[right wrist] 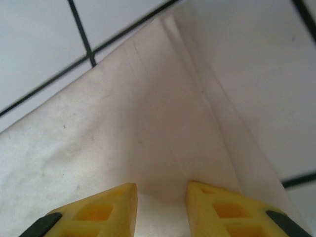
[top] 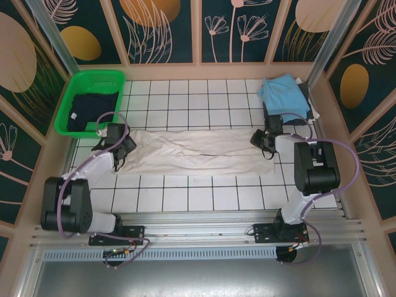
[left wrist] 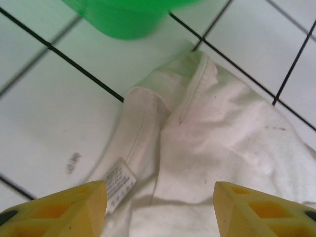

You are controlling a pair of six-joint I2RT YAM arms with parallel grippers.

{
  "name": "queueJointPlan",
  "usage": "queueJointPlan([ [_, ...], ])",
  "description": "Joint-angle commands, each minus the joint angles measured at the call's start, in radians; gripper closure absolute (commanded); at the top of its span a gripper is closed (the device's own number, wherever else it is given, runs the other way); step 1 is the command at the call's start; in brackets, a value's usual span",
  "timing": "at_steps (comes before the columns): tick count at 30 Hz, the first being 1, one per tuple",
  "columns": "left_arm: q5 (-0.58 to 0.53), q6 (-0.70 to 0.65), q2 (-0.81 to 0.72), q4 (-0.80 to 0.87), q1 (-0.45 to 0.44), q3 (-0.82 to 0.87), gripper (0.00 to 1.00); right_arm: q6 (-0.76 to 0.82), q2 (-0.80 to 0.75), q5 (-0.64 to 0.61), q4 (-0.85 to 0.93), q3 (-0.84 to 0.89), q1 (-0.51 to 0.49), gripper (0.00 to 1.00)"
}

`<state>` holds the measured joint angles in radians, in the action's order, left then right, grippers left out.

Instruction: Fold and stack the t-shirts

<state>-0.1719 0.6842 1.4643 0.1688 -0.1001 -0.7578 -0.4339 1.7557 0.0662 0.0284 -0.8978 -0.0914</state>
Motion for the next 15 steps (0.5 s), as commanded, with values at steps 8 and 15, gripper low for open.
queueJointPlan([
  [8, 0.174, -0.118, 0.188, -0.062, -0.036, -0.109, 0.51, 0.05, -0.039, -0.06, 0.063, -0.053, -0.065, 0.65],
  [15, 0.191, -0.136, 0.213, 0.004, -0.087, -0.079, 0.66, 0.032, -0.074, -0.054, 0.066, -0.033, -0.136, 0.64],
])
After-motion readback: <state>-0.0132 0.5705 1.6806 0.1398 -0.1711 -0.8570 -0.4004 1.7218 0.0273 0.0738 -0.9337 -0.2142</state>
